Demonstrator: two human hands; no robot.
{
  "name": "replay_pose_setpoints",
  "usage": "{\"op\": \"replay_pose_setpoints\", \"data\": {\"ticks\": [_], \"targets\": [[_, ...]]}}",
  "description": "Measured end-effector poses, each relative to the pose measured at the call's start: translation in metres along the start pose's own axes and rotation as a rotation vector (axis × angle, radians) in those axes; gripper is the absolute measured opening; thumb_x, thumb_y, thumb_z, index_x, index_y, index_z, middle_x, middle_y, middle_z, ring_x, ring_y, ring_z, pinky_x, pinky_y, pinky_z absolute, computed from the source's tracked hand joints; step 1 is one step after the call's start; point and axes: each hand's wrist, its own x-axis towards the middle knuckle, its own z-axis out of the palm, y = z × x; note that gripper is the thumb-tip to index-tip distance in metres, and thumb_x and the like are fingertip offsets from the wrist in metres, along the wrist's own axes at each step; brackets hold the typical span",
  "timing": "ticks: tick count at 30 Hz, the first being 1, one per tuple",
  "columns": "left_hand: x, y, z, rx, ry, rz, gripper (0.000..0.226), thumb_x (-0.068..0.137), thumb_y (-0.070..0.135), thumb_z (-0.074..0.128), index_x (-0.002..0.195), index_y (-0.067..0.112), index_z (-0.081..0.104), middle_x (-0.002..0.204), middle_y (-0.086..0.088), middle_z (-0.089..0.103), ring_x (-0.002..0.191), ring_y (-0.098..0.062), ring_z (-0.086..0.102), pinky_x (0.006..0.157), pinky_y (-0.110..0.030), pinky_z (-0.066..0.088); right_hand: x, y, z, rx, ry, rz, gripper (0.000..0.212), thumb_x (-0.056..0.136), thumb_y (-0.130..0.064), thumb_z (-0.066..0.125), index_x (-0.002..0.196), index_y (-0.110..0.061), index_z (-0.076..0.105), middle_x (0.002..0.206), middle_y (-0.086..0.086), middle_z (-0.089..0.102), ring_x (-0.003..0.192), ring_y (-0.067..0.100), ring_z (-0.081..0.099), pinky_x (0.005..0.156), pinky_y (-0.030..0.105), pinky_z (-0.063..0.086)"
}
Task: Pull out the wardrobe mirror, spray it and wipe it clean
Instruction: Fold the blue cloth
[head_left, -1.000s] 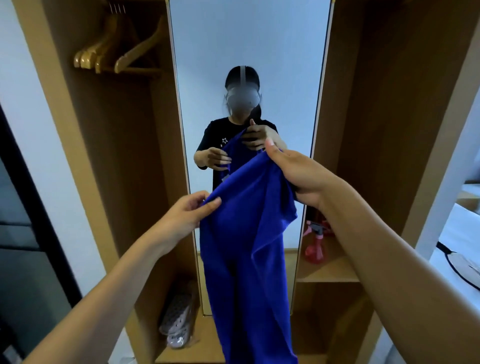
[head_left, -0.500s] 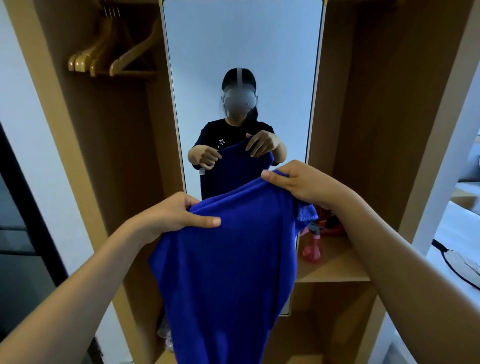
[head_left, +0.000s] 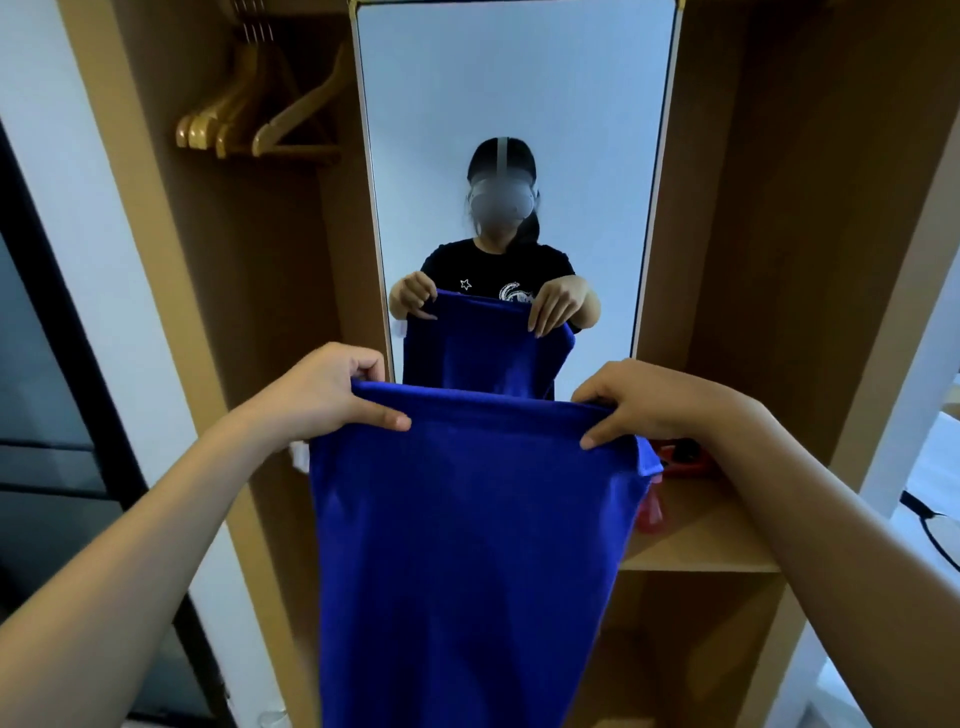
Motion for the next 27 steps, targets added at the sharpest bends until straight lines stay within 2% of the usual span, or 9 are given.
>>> {"op": "replay_pose_setpoints", "data": {"ticks": [2, 5, 7, 10, 13, 16, 19, 23, 27], "targets": [[0.0, 0.002, -0.007, 0.147, 0.022, 0.073, 0.029, 0.071, 0.027, 0.084, 0.067, 0.018, 0.057, 0.065, 0.007, 0.061, 0.067, -0.01, 0.057, 0.06, -0.021, 0.039, 0.0, 0.003, -0.001, -0.039, 0.002, 0.023, 0.008, 0.085, -0.021, 0.072, 0.093, -0.02, 0.07, 0.09, -0.002, 0.071, 0.084, 0.018, 0.063, 0.083, 0.041, 0.051], [-0.001, 0.001, -0.011, 0.259, 0.071, 0.146, 0.029, 0.073, 0.024, 0.082, 0.066, 0.017, 0.055, 0.071, 0.003, 0.059, 0.07, -0.014, 0.055, 0.059, -0.023, 0.038, -0.004, 0.007, -0.006, -0.135, 0.012, 0.056, 0.01, 0.091, -0.017, 0.065, 0.1, -0.016, 0.069, 0.092, -0.007, 0.065, 0.088, 0.016, 0.058, 0.081, 0.031, 0.045], [-0.003, -0.004, -0.012, 0.282, 0.135, 0.171, 0.03, 0.075, 0.023, 0.081, 0.066, 0.017, 0.053, 0.076, 0.002, 0.054, 0.073, -0.016, 0.052, 0.061, -0.024, 0.038, -0.008, 0.013, -0.008, -0.084, 0.074, 0.056, 0.007, 0.095, -0.02, 0.061, 0.091, -0.022, 0.066, 0.083, -0.01, 0.06, 0.081, 0.015, 0.056, 0.075, 0.028, 0.04], [-0.007, -0.008, -0.014, 0.121, 0.205, 0.146, 0.02, 0.084, 0.021, 0.072, 0.077, 0.016, 0.054, 0.084, -0.002, 0.059, 0.078, -0.017, 0.057, 0.065, -0.03, 0.046, -0.014, 0.021, -0.005, 0.35, 0.248, 0.111, 0.014, 0.098, -0.02, 0.055, 0.092, -0.018, 0.068, 0.089, 0.009, 0.066, 0.08, 0.024, 0.063, 0.073, 0.043, 0.056], [-0.011, -0.005, -0.014, -0.098, 0.233, 0.049, 0.006, 0.094, 0.02, 0.059, 0.091, 0.018, 0.055, 0.091, -0.002, 0.062, 0.083, -0.017, 0.06, 0.064, -0.026, 0.047, -0.016, 0.017, -0.001, 0.726, 0.422, 0.131, 0.017, 0.099, -0.015, 0.052, 0.092, -0.013, 0.067, 0.089, 0.019, 0.065, 0.08, 0.029, 0.063, 0.078, 0.051, 0.055], [-0.013, -0.001, -0.013, -0.184, 0.245, 0.049, 0.012, 0.097, 0.017, 0.055, 0.101, 0.026, 0.062, 0.1, 0.007, 0.063, 0.092, -0.01, 0.059, 0.072, -0.025, 0.049, -0.015, 0.011, -0.001, 0.88, 0.556, 0.112, 0.018, 0.097, -0.015, 0.057, 0.085, -0.018, 0.069, 0.081, 0.009, 0.066, 0.076, 0.023, 0.062, 0.068, 0.042, 0.051], [-0.016, 0.002, -0.015, -0.27, 0.197, -0.007, 0.021, 0.097, 0.019, 0.053, 0.097, 0.03, 0.071, 0.09, 0.01, 0.071, 0.089, -0.011, 0.065, 0.075, -0.028, 0.053, -0.018, 0.007, -0.004, 1.022, 0.634, 0.124, 0.013, 0.093, -0.013, 0.062, 0.086, -0.014, 0.073, 0.081, 0.008, 0.071, 0.079, 0.021, 0.065, 0.072, 0.033, 0.051], [-0.02, 0.005, -0.017, -0.336, 0.134, -0.05, 0.019, 0.096, 0.023, 0.054, 0.097, 0.027, 0.072, 0.085, 0.006, 0.074, 0.084, -0.015, 0.068, 0.073, -0.029, 0.052, -0.024, 0.003, -0.006, 1.134, 0.577, 0.129, 0.018, 0.095, -0.019, 0.059, 0.098, -0.005, 0.07, 0.084, 0.009, 0.072, 0.078, 0.017, 0.067, 0.074, 0.027, 0.053], [-0.02, 0.01, -0.013, -0.463, 0.191, -0.064, 0.016, 0.095, 0.027, 0.056, 0.094, 0.024, 0.072, 0.082, 0.005, 0.074, 0.078, -0.012, 0.067, 0.072, -0.028, 0.048, -0.024, 0.001, -0.003, 1.259, 0.45, 0.112, 0.023, 0.099, -0.023, 0.05, 0.109, -0.011, 0.067, 0.087, 0.002, 0.072, 0.076, 0.009, 0.068, 0.067, 0.022, 0.052]]}}
